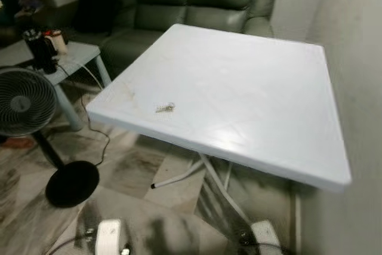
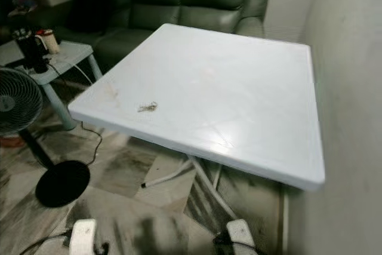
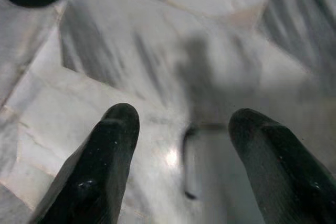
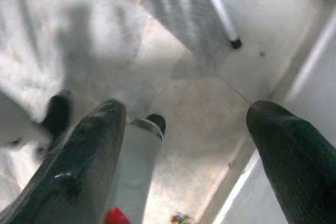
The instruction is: Hang keys on a hook
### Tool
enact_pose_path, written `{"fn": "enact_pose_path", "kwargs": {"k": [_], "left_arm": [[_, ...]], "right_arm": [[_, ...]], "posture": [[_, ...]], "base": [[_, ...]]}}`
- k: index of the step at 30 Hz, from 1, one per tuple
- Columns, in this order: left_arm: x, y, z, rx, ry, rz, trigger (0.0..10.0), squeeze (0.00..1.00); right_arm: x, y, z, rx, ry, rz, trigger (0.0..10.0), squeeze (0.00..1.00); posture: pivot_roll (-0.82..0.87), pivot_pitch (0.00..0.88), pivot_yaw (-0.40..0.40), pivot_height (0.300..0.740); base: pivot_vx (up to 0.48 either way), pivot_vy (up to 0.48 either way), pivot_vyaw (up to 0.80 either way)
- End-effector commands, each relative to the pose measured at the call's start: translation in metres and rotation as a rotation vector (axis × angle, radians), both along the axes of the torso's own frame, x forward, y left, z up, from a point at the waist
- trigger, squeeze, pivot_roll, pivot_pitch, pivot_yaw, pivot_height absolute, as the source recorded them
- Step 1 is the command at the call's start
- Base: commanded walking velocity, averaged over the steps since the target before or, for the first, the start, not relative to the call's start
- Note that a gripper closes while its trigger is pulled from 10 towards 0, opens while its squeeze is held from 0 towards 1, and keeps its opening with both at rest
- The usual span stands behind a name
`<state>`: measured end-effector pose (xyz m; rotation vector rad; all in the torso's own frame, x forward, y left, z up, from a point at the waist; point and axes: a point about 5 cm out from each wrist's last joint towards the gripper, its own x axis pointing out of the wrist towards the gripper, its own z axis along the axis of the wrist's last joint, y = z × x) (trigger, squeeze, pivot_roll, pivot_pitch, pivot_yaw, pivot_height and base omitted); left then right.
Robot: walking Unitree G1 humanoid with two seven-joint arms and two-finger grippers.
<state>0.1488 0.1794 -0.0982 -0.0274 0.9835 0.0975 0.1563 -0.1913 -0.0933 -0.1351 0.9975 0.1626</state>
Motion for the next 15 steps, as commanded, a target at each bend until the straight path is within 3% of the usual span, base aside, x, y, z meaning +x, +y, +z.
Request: {"fn": "enact_pose_path", "kwargs": {"k": [1,15], "left_arm": [[0.0054,0.0108,0.0034,0.025,-0.018,0.001,10.0,0.0],[0.0055,0.011,0.0035,0.027,-0.019,0.008,10.0,0.0]], "right_arm": [[0.0071,0.0114,0.0017,0.025,-0.02,0.015,10.0,0.0],[0.007,0.0115,0.0017,0.029,-0.023,0.012,10.0,0.0]], "posture": [[-0.08,0.0,-0.004,0.74],[-0.08,0.0,-0.006,0.74]], "base": [[0.0,0.48,0.0],[0.0,0.48,0.0]]}}
